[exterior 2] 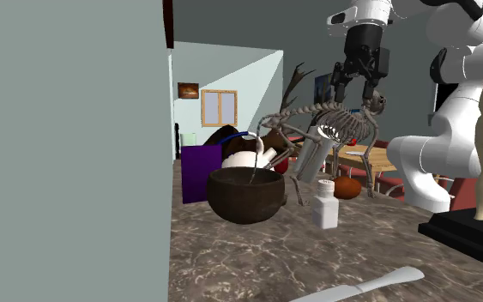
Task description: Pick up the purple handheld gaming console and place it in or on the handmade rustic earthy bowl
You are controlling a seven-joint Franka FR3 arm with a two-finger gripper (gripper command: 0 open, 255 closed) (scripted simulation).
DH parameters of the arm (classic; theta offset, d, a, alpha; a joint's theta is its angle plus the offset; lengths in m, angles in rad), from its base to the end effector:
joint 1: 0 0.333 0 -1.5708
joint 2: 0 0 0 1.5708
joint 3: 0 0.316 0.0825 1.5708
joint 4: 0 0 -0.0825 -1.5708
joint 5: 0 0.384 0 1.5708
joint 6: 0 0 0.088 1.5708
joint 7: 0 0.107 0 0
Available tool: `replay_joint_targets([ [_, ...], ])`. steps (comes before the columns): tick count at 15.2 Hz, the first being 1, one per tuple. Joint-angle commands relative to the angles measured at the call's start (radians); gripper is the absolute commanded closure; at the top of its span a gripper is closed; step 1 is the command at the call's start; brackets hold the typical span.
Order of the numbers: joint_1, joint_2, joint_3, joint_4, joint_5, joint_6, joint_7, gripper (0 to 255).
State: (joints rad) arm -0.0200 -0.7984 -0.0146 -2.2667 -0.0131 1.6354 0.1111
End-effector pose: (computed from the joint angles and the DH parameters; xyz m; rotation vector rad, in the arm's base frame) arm 0.3091 -0.0139 0.6431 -3.1187 0.2224 -0.2617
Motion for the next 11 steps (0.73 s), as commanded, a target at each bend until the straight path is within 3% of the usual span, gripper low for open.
replay_joint_targets([
  [1, 0.000, 0.000, 0.000, 0.000, 0.000, 0.000, 0.000, 0],
  [11, -0.009, 0.307, -0.118, 0.109, -0.054, 0.205, -0.158, 0],
])
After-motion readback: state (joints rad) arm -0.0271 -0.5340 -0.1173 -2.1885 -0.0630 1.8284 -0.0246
